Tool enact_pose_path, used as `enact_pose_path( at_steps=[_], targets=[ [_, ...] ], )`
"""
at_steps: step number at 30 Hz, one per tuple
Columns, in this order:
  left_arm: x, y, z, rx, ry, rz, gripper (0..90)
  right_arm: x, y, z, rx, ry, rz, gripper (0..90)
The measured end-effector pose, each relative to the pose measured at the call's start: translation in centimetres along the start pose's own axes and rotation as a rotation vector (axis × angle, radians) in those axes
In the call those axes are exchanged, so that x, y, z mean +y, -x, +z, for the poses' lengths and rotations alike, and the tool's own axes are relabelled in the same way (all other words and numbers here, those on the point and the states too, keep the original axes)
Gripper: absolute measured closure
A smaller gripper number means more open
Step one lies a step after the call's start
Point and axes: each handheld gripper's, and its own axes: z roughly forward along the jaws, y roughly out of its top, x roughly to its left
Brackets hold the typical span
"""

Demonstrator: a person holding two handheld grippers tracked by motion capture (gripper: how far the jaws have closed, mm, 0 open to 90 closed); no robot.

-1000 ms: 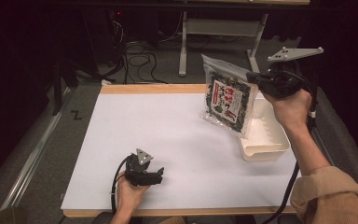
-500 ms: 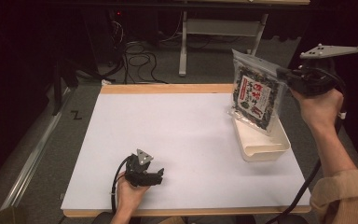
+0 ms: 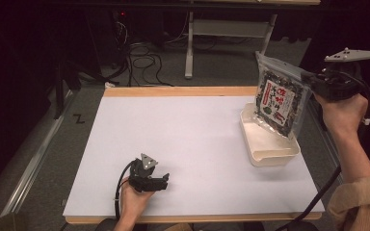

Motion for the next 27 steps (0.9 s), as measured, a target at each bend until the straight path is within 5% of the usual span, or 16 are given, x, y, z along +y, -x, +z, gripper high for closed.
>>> enact_pose_path(
  at_steps=[11,27],
  targets=[
    [-0.1,0.2,-0.1,0.0,-0.001,0.007,18.2,-1.1,0.3,3.1,-0.009,-0.025,0.029,90.0],
    [-0.1,0.2,-0.1,0.001,-0.002,0.009,18.3,-0.6,-0.6,4.6,0.002,-0.014,0.002,90.0]
  ],
)
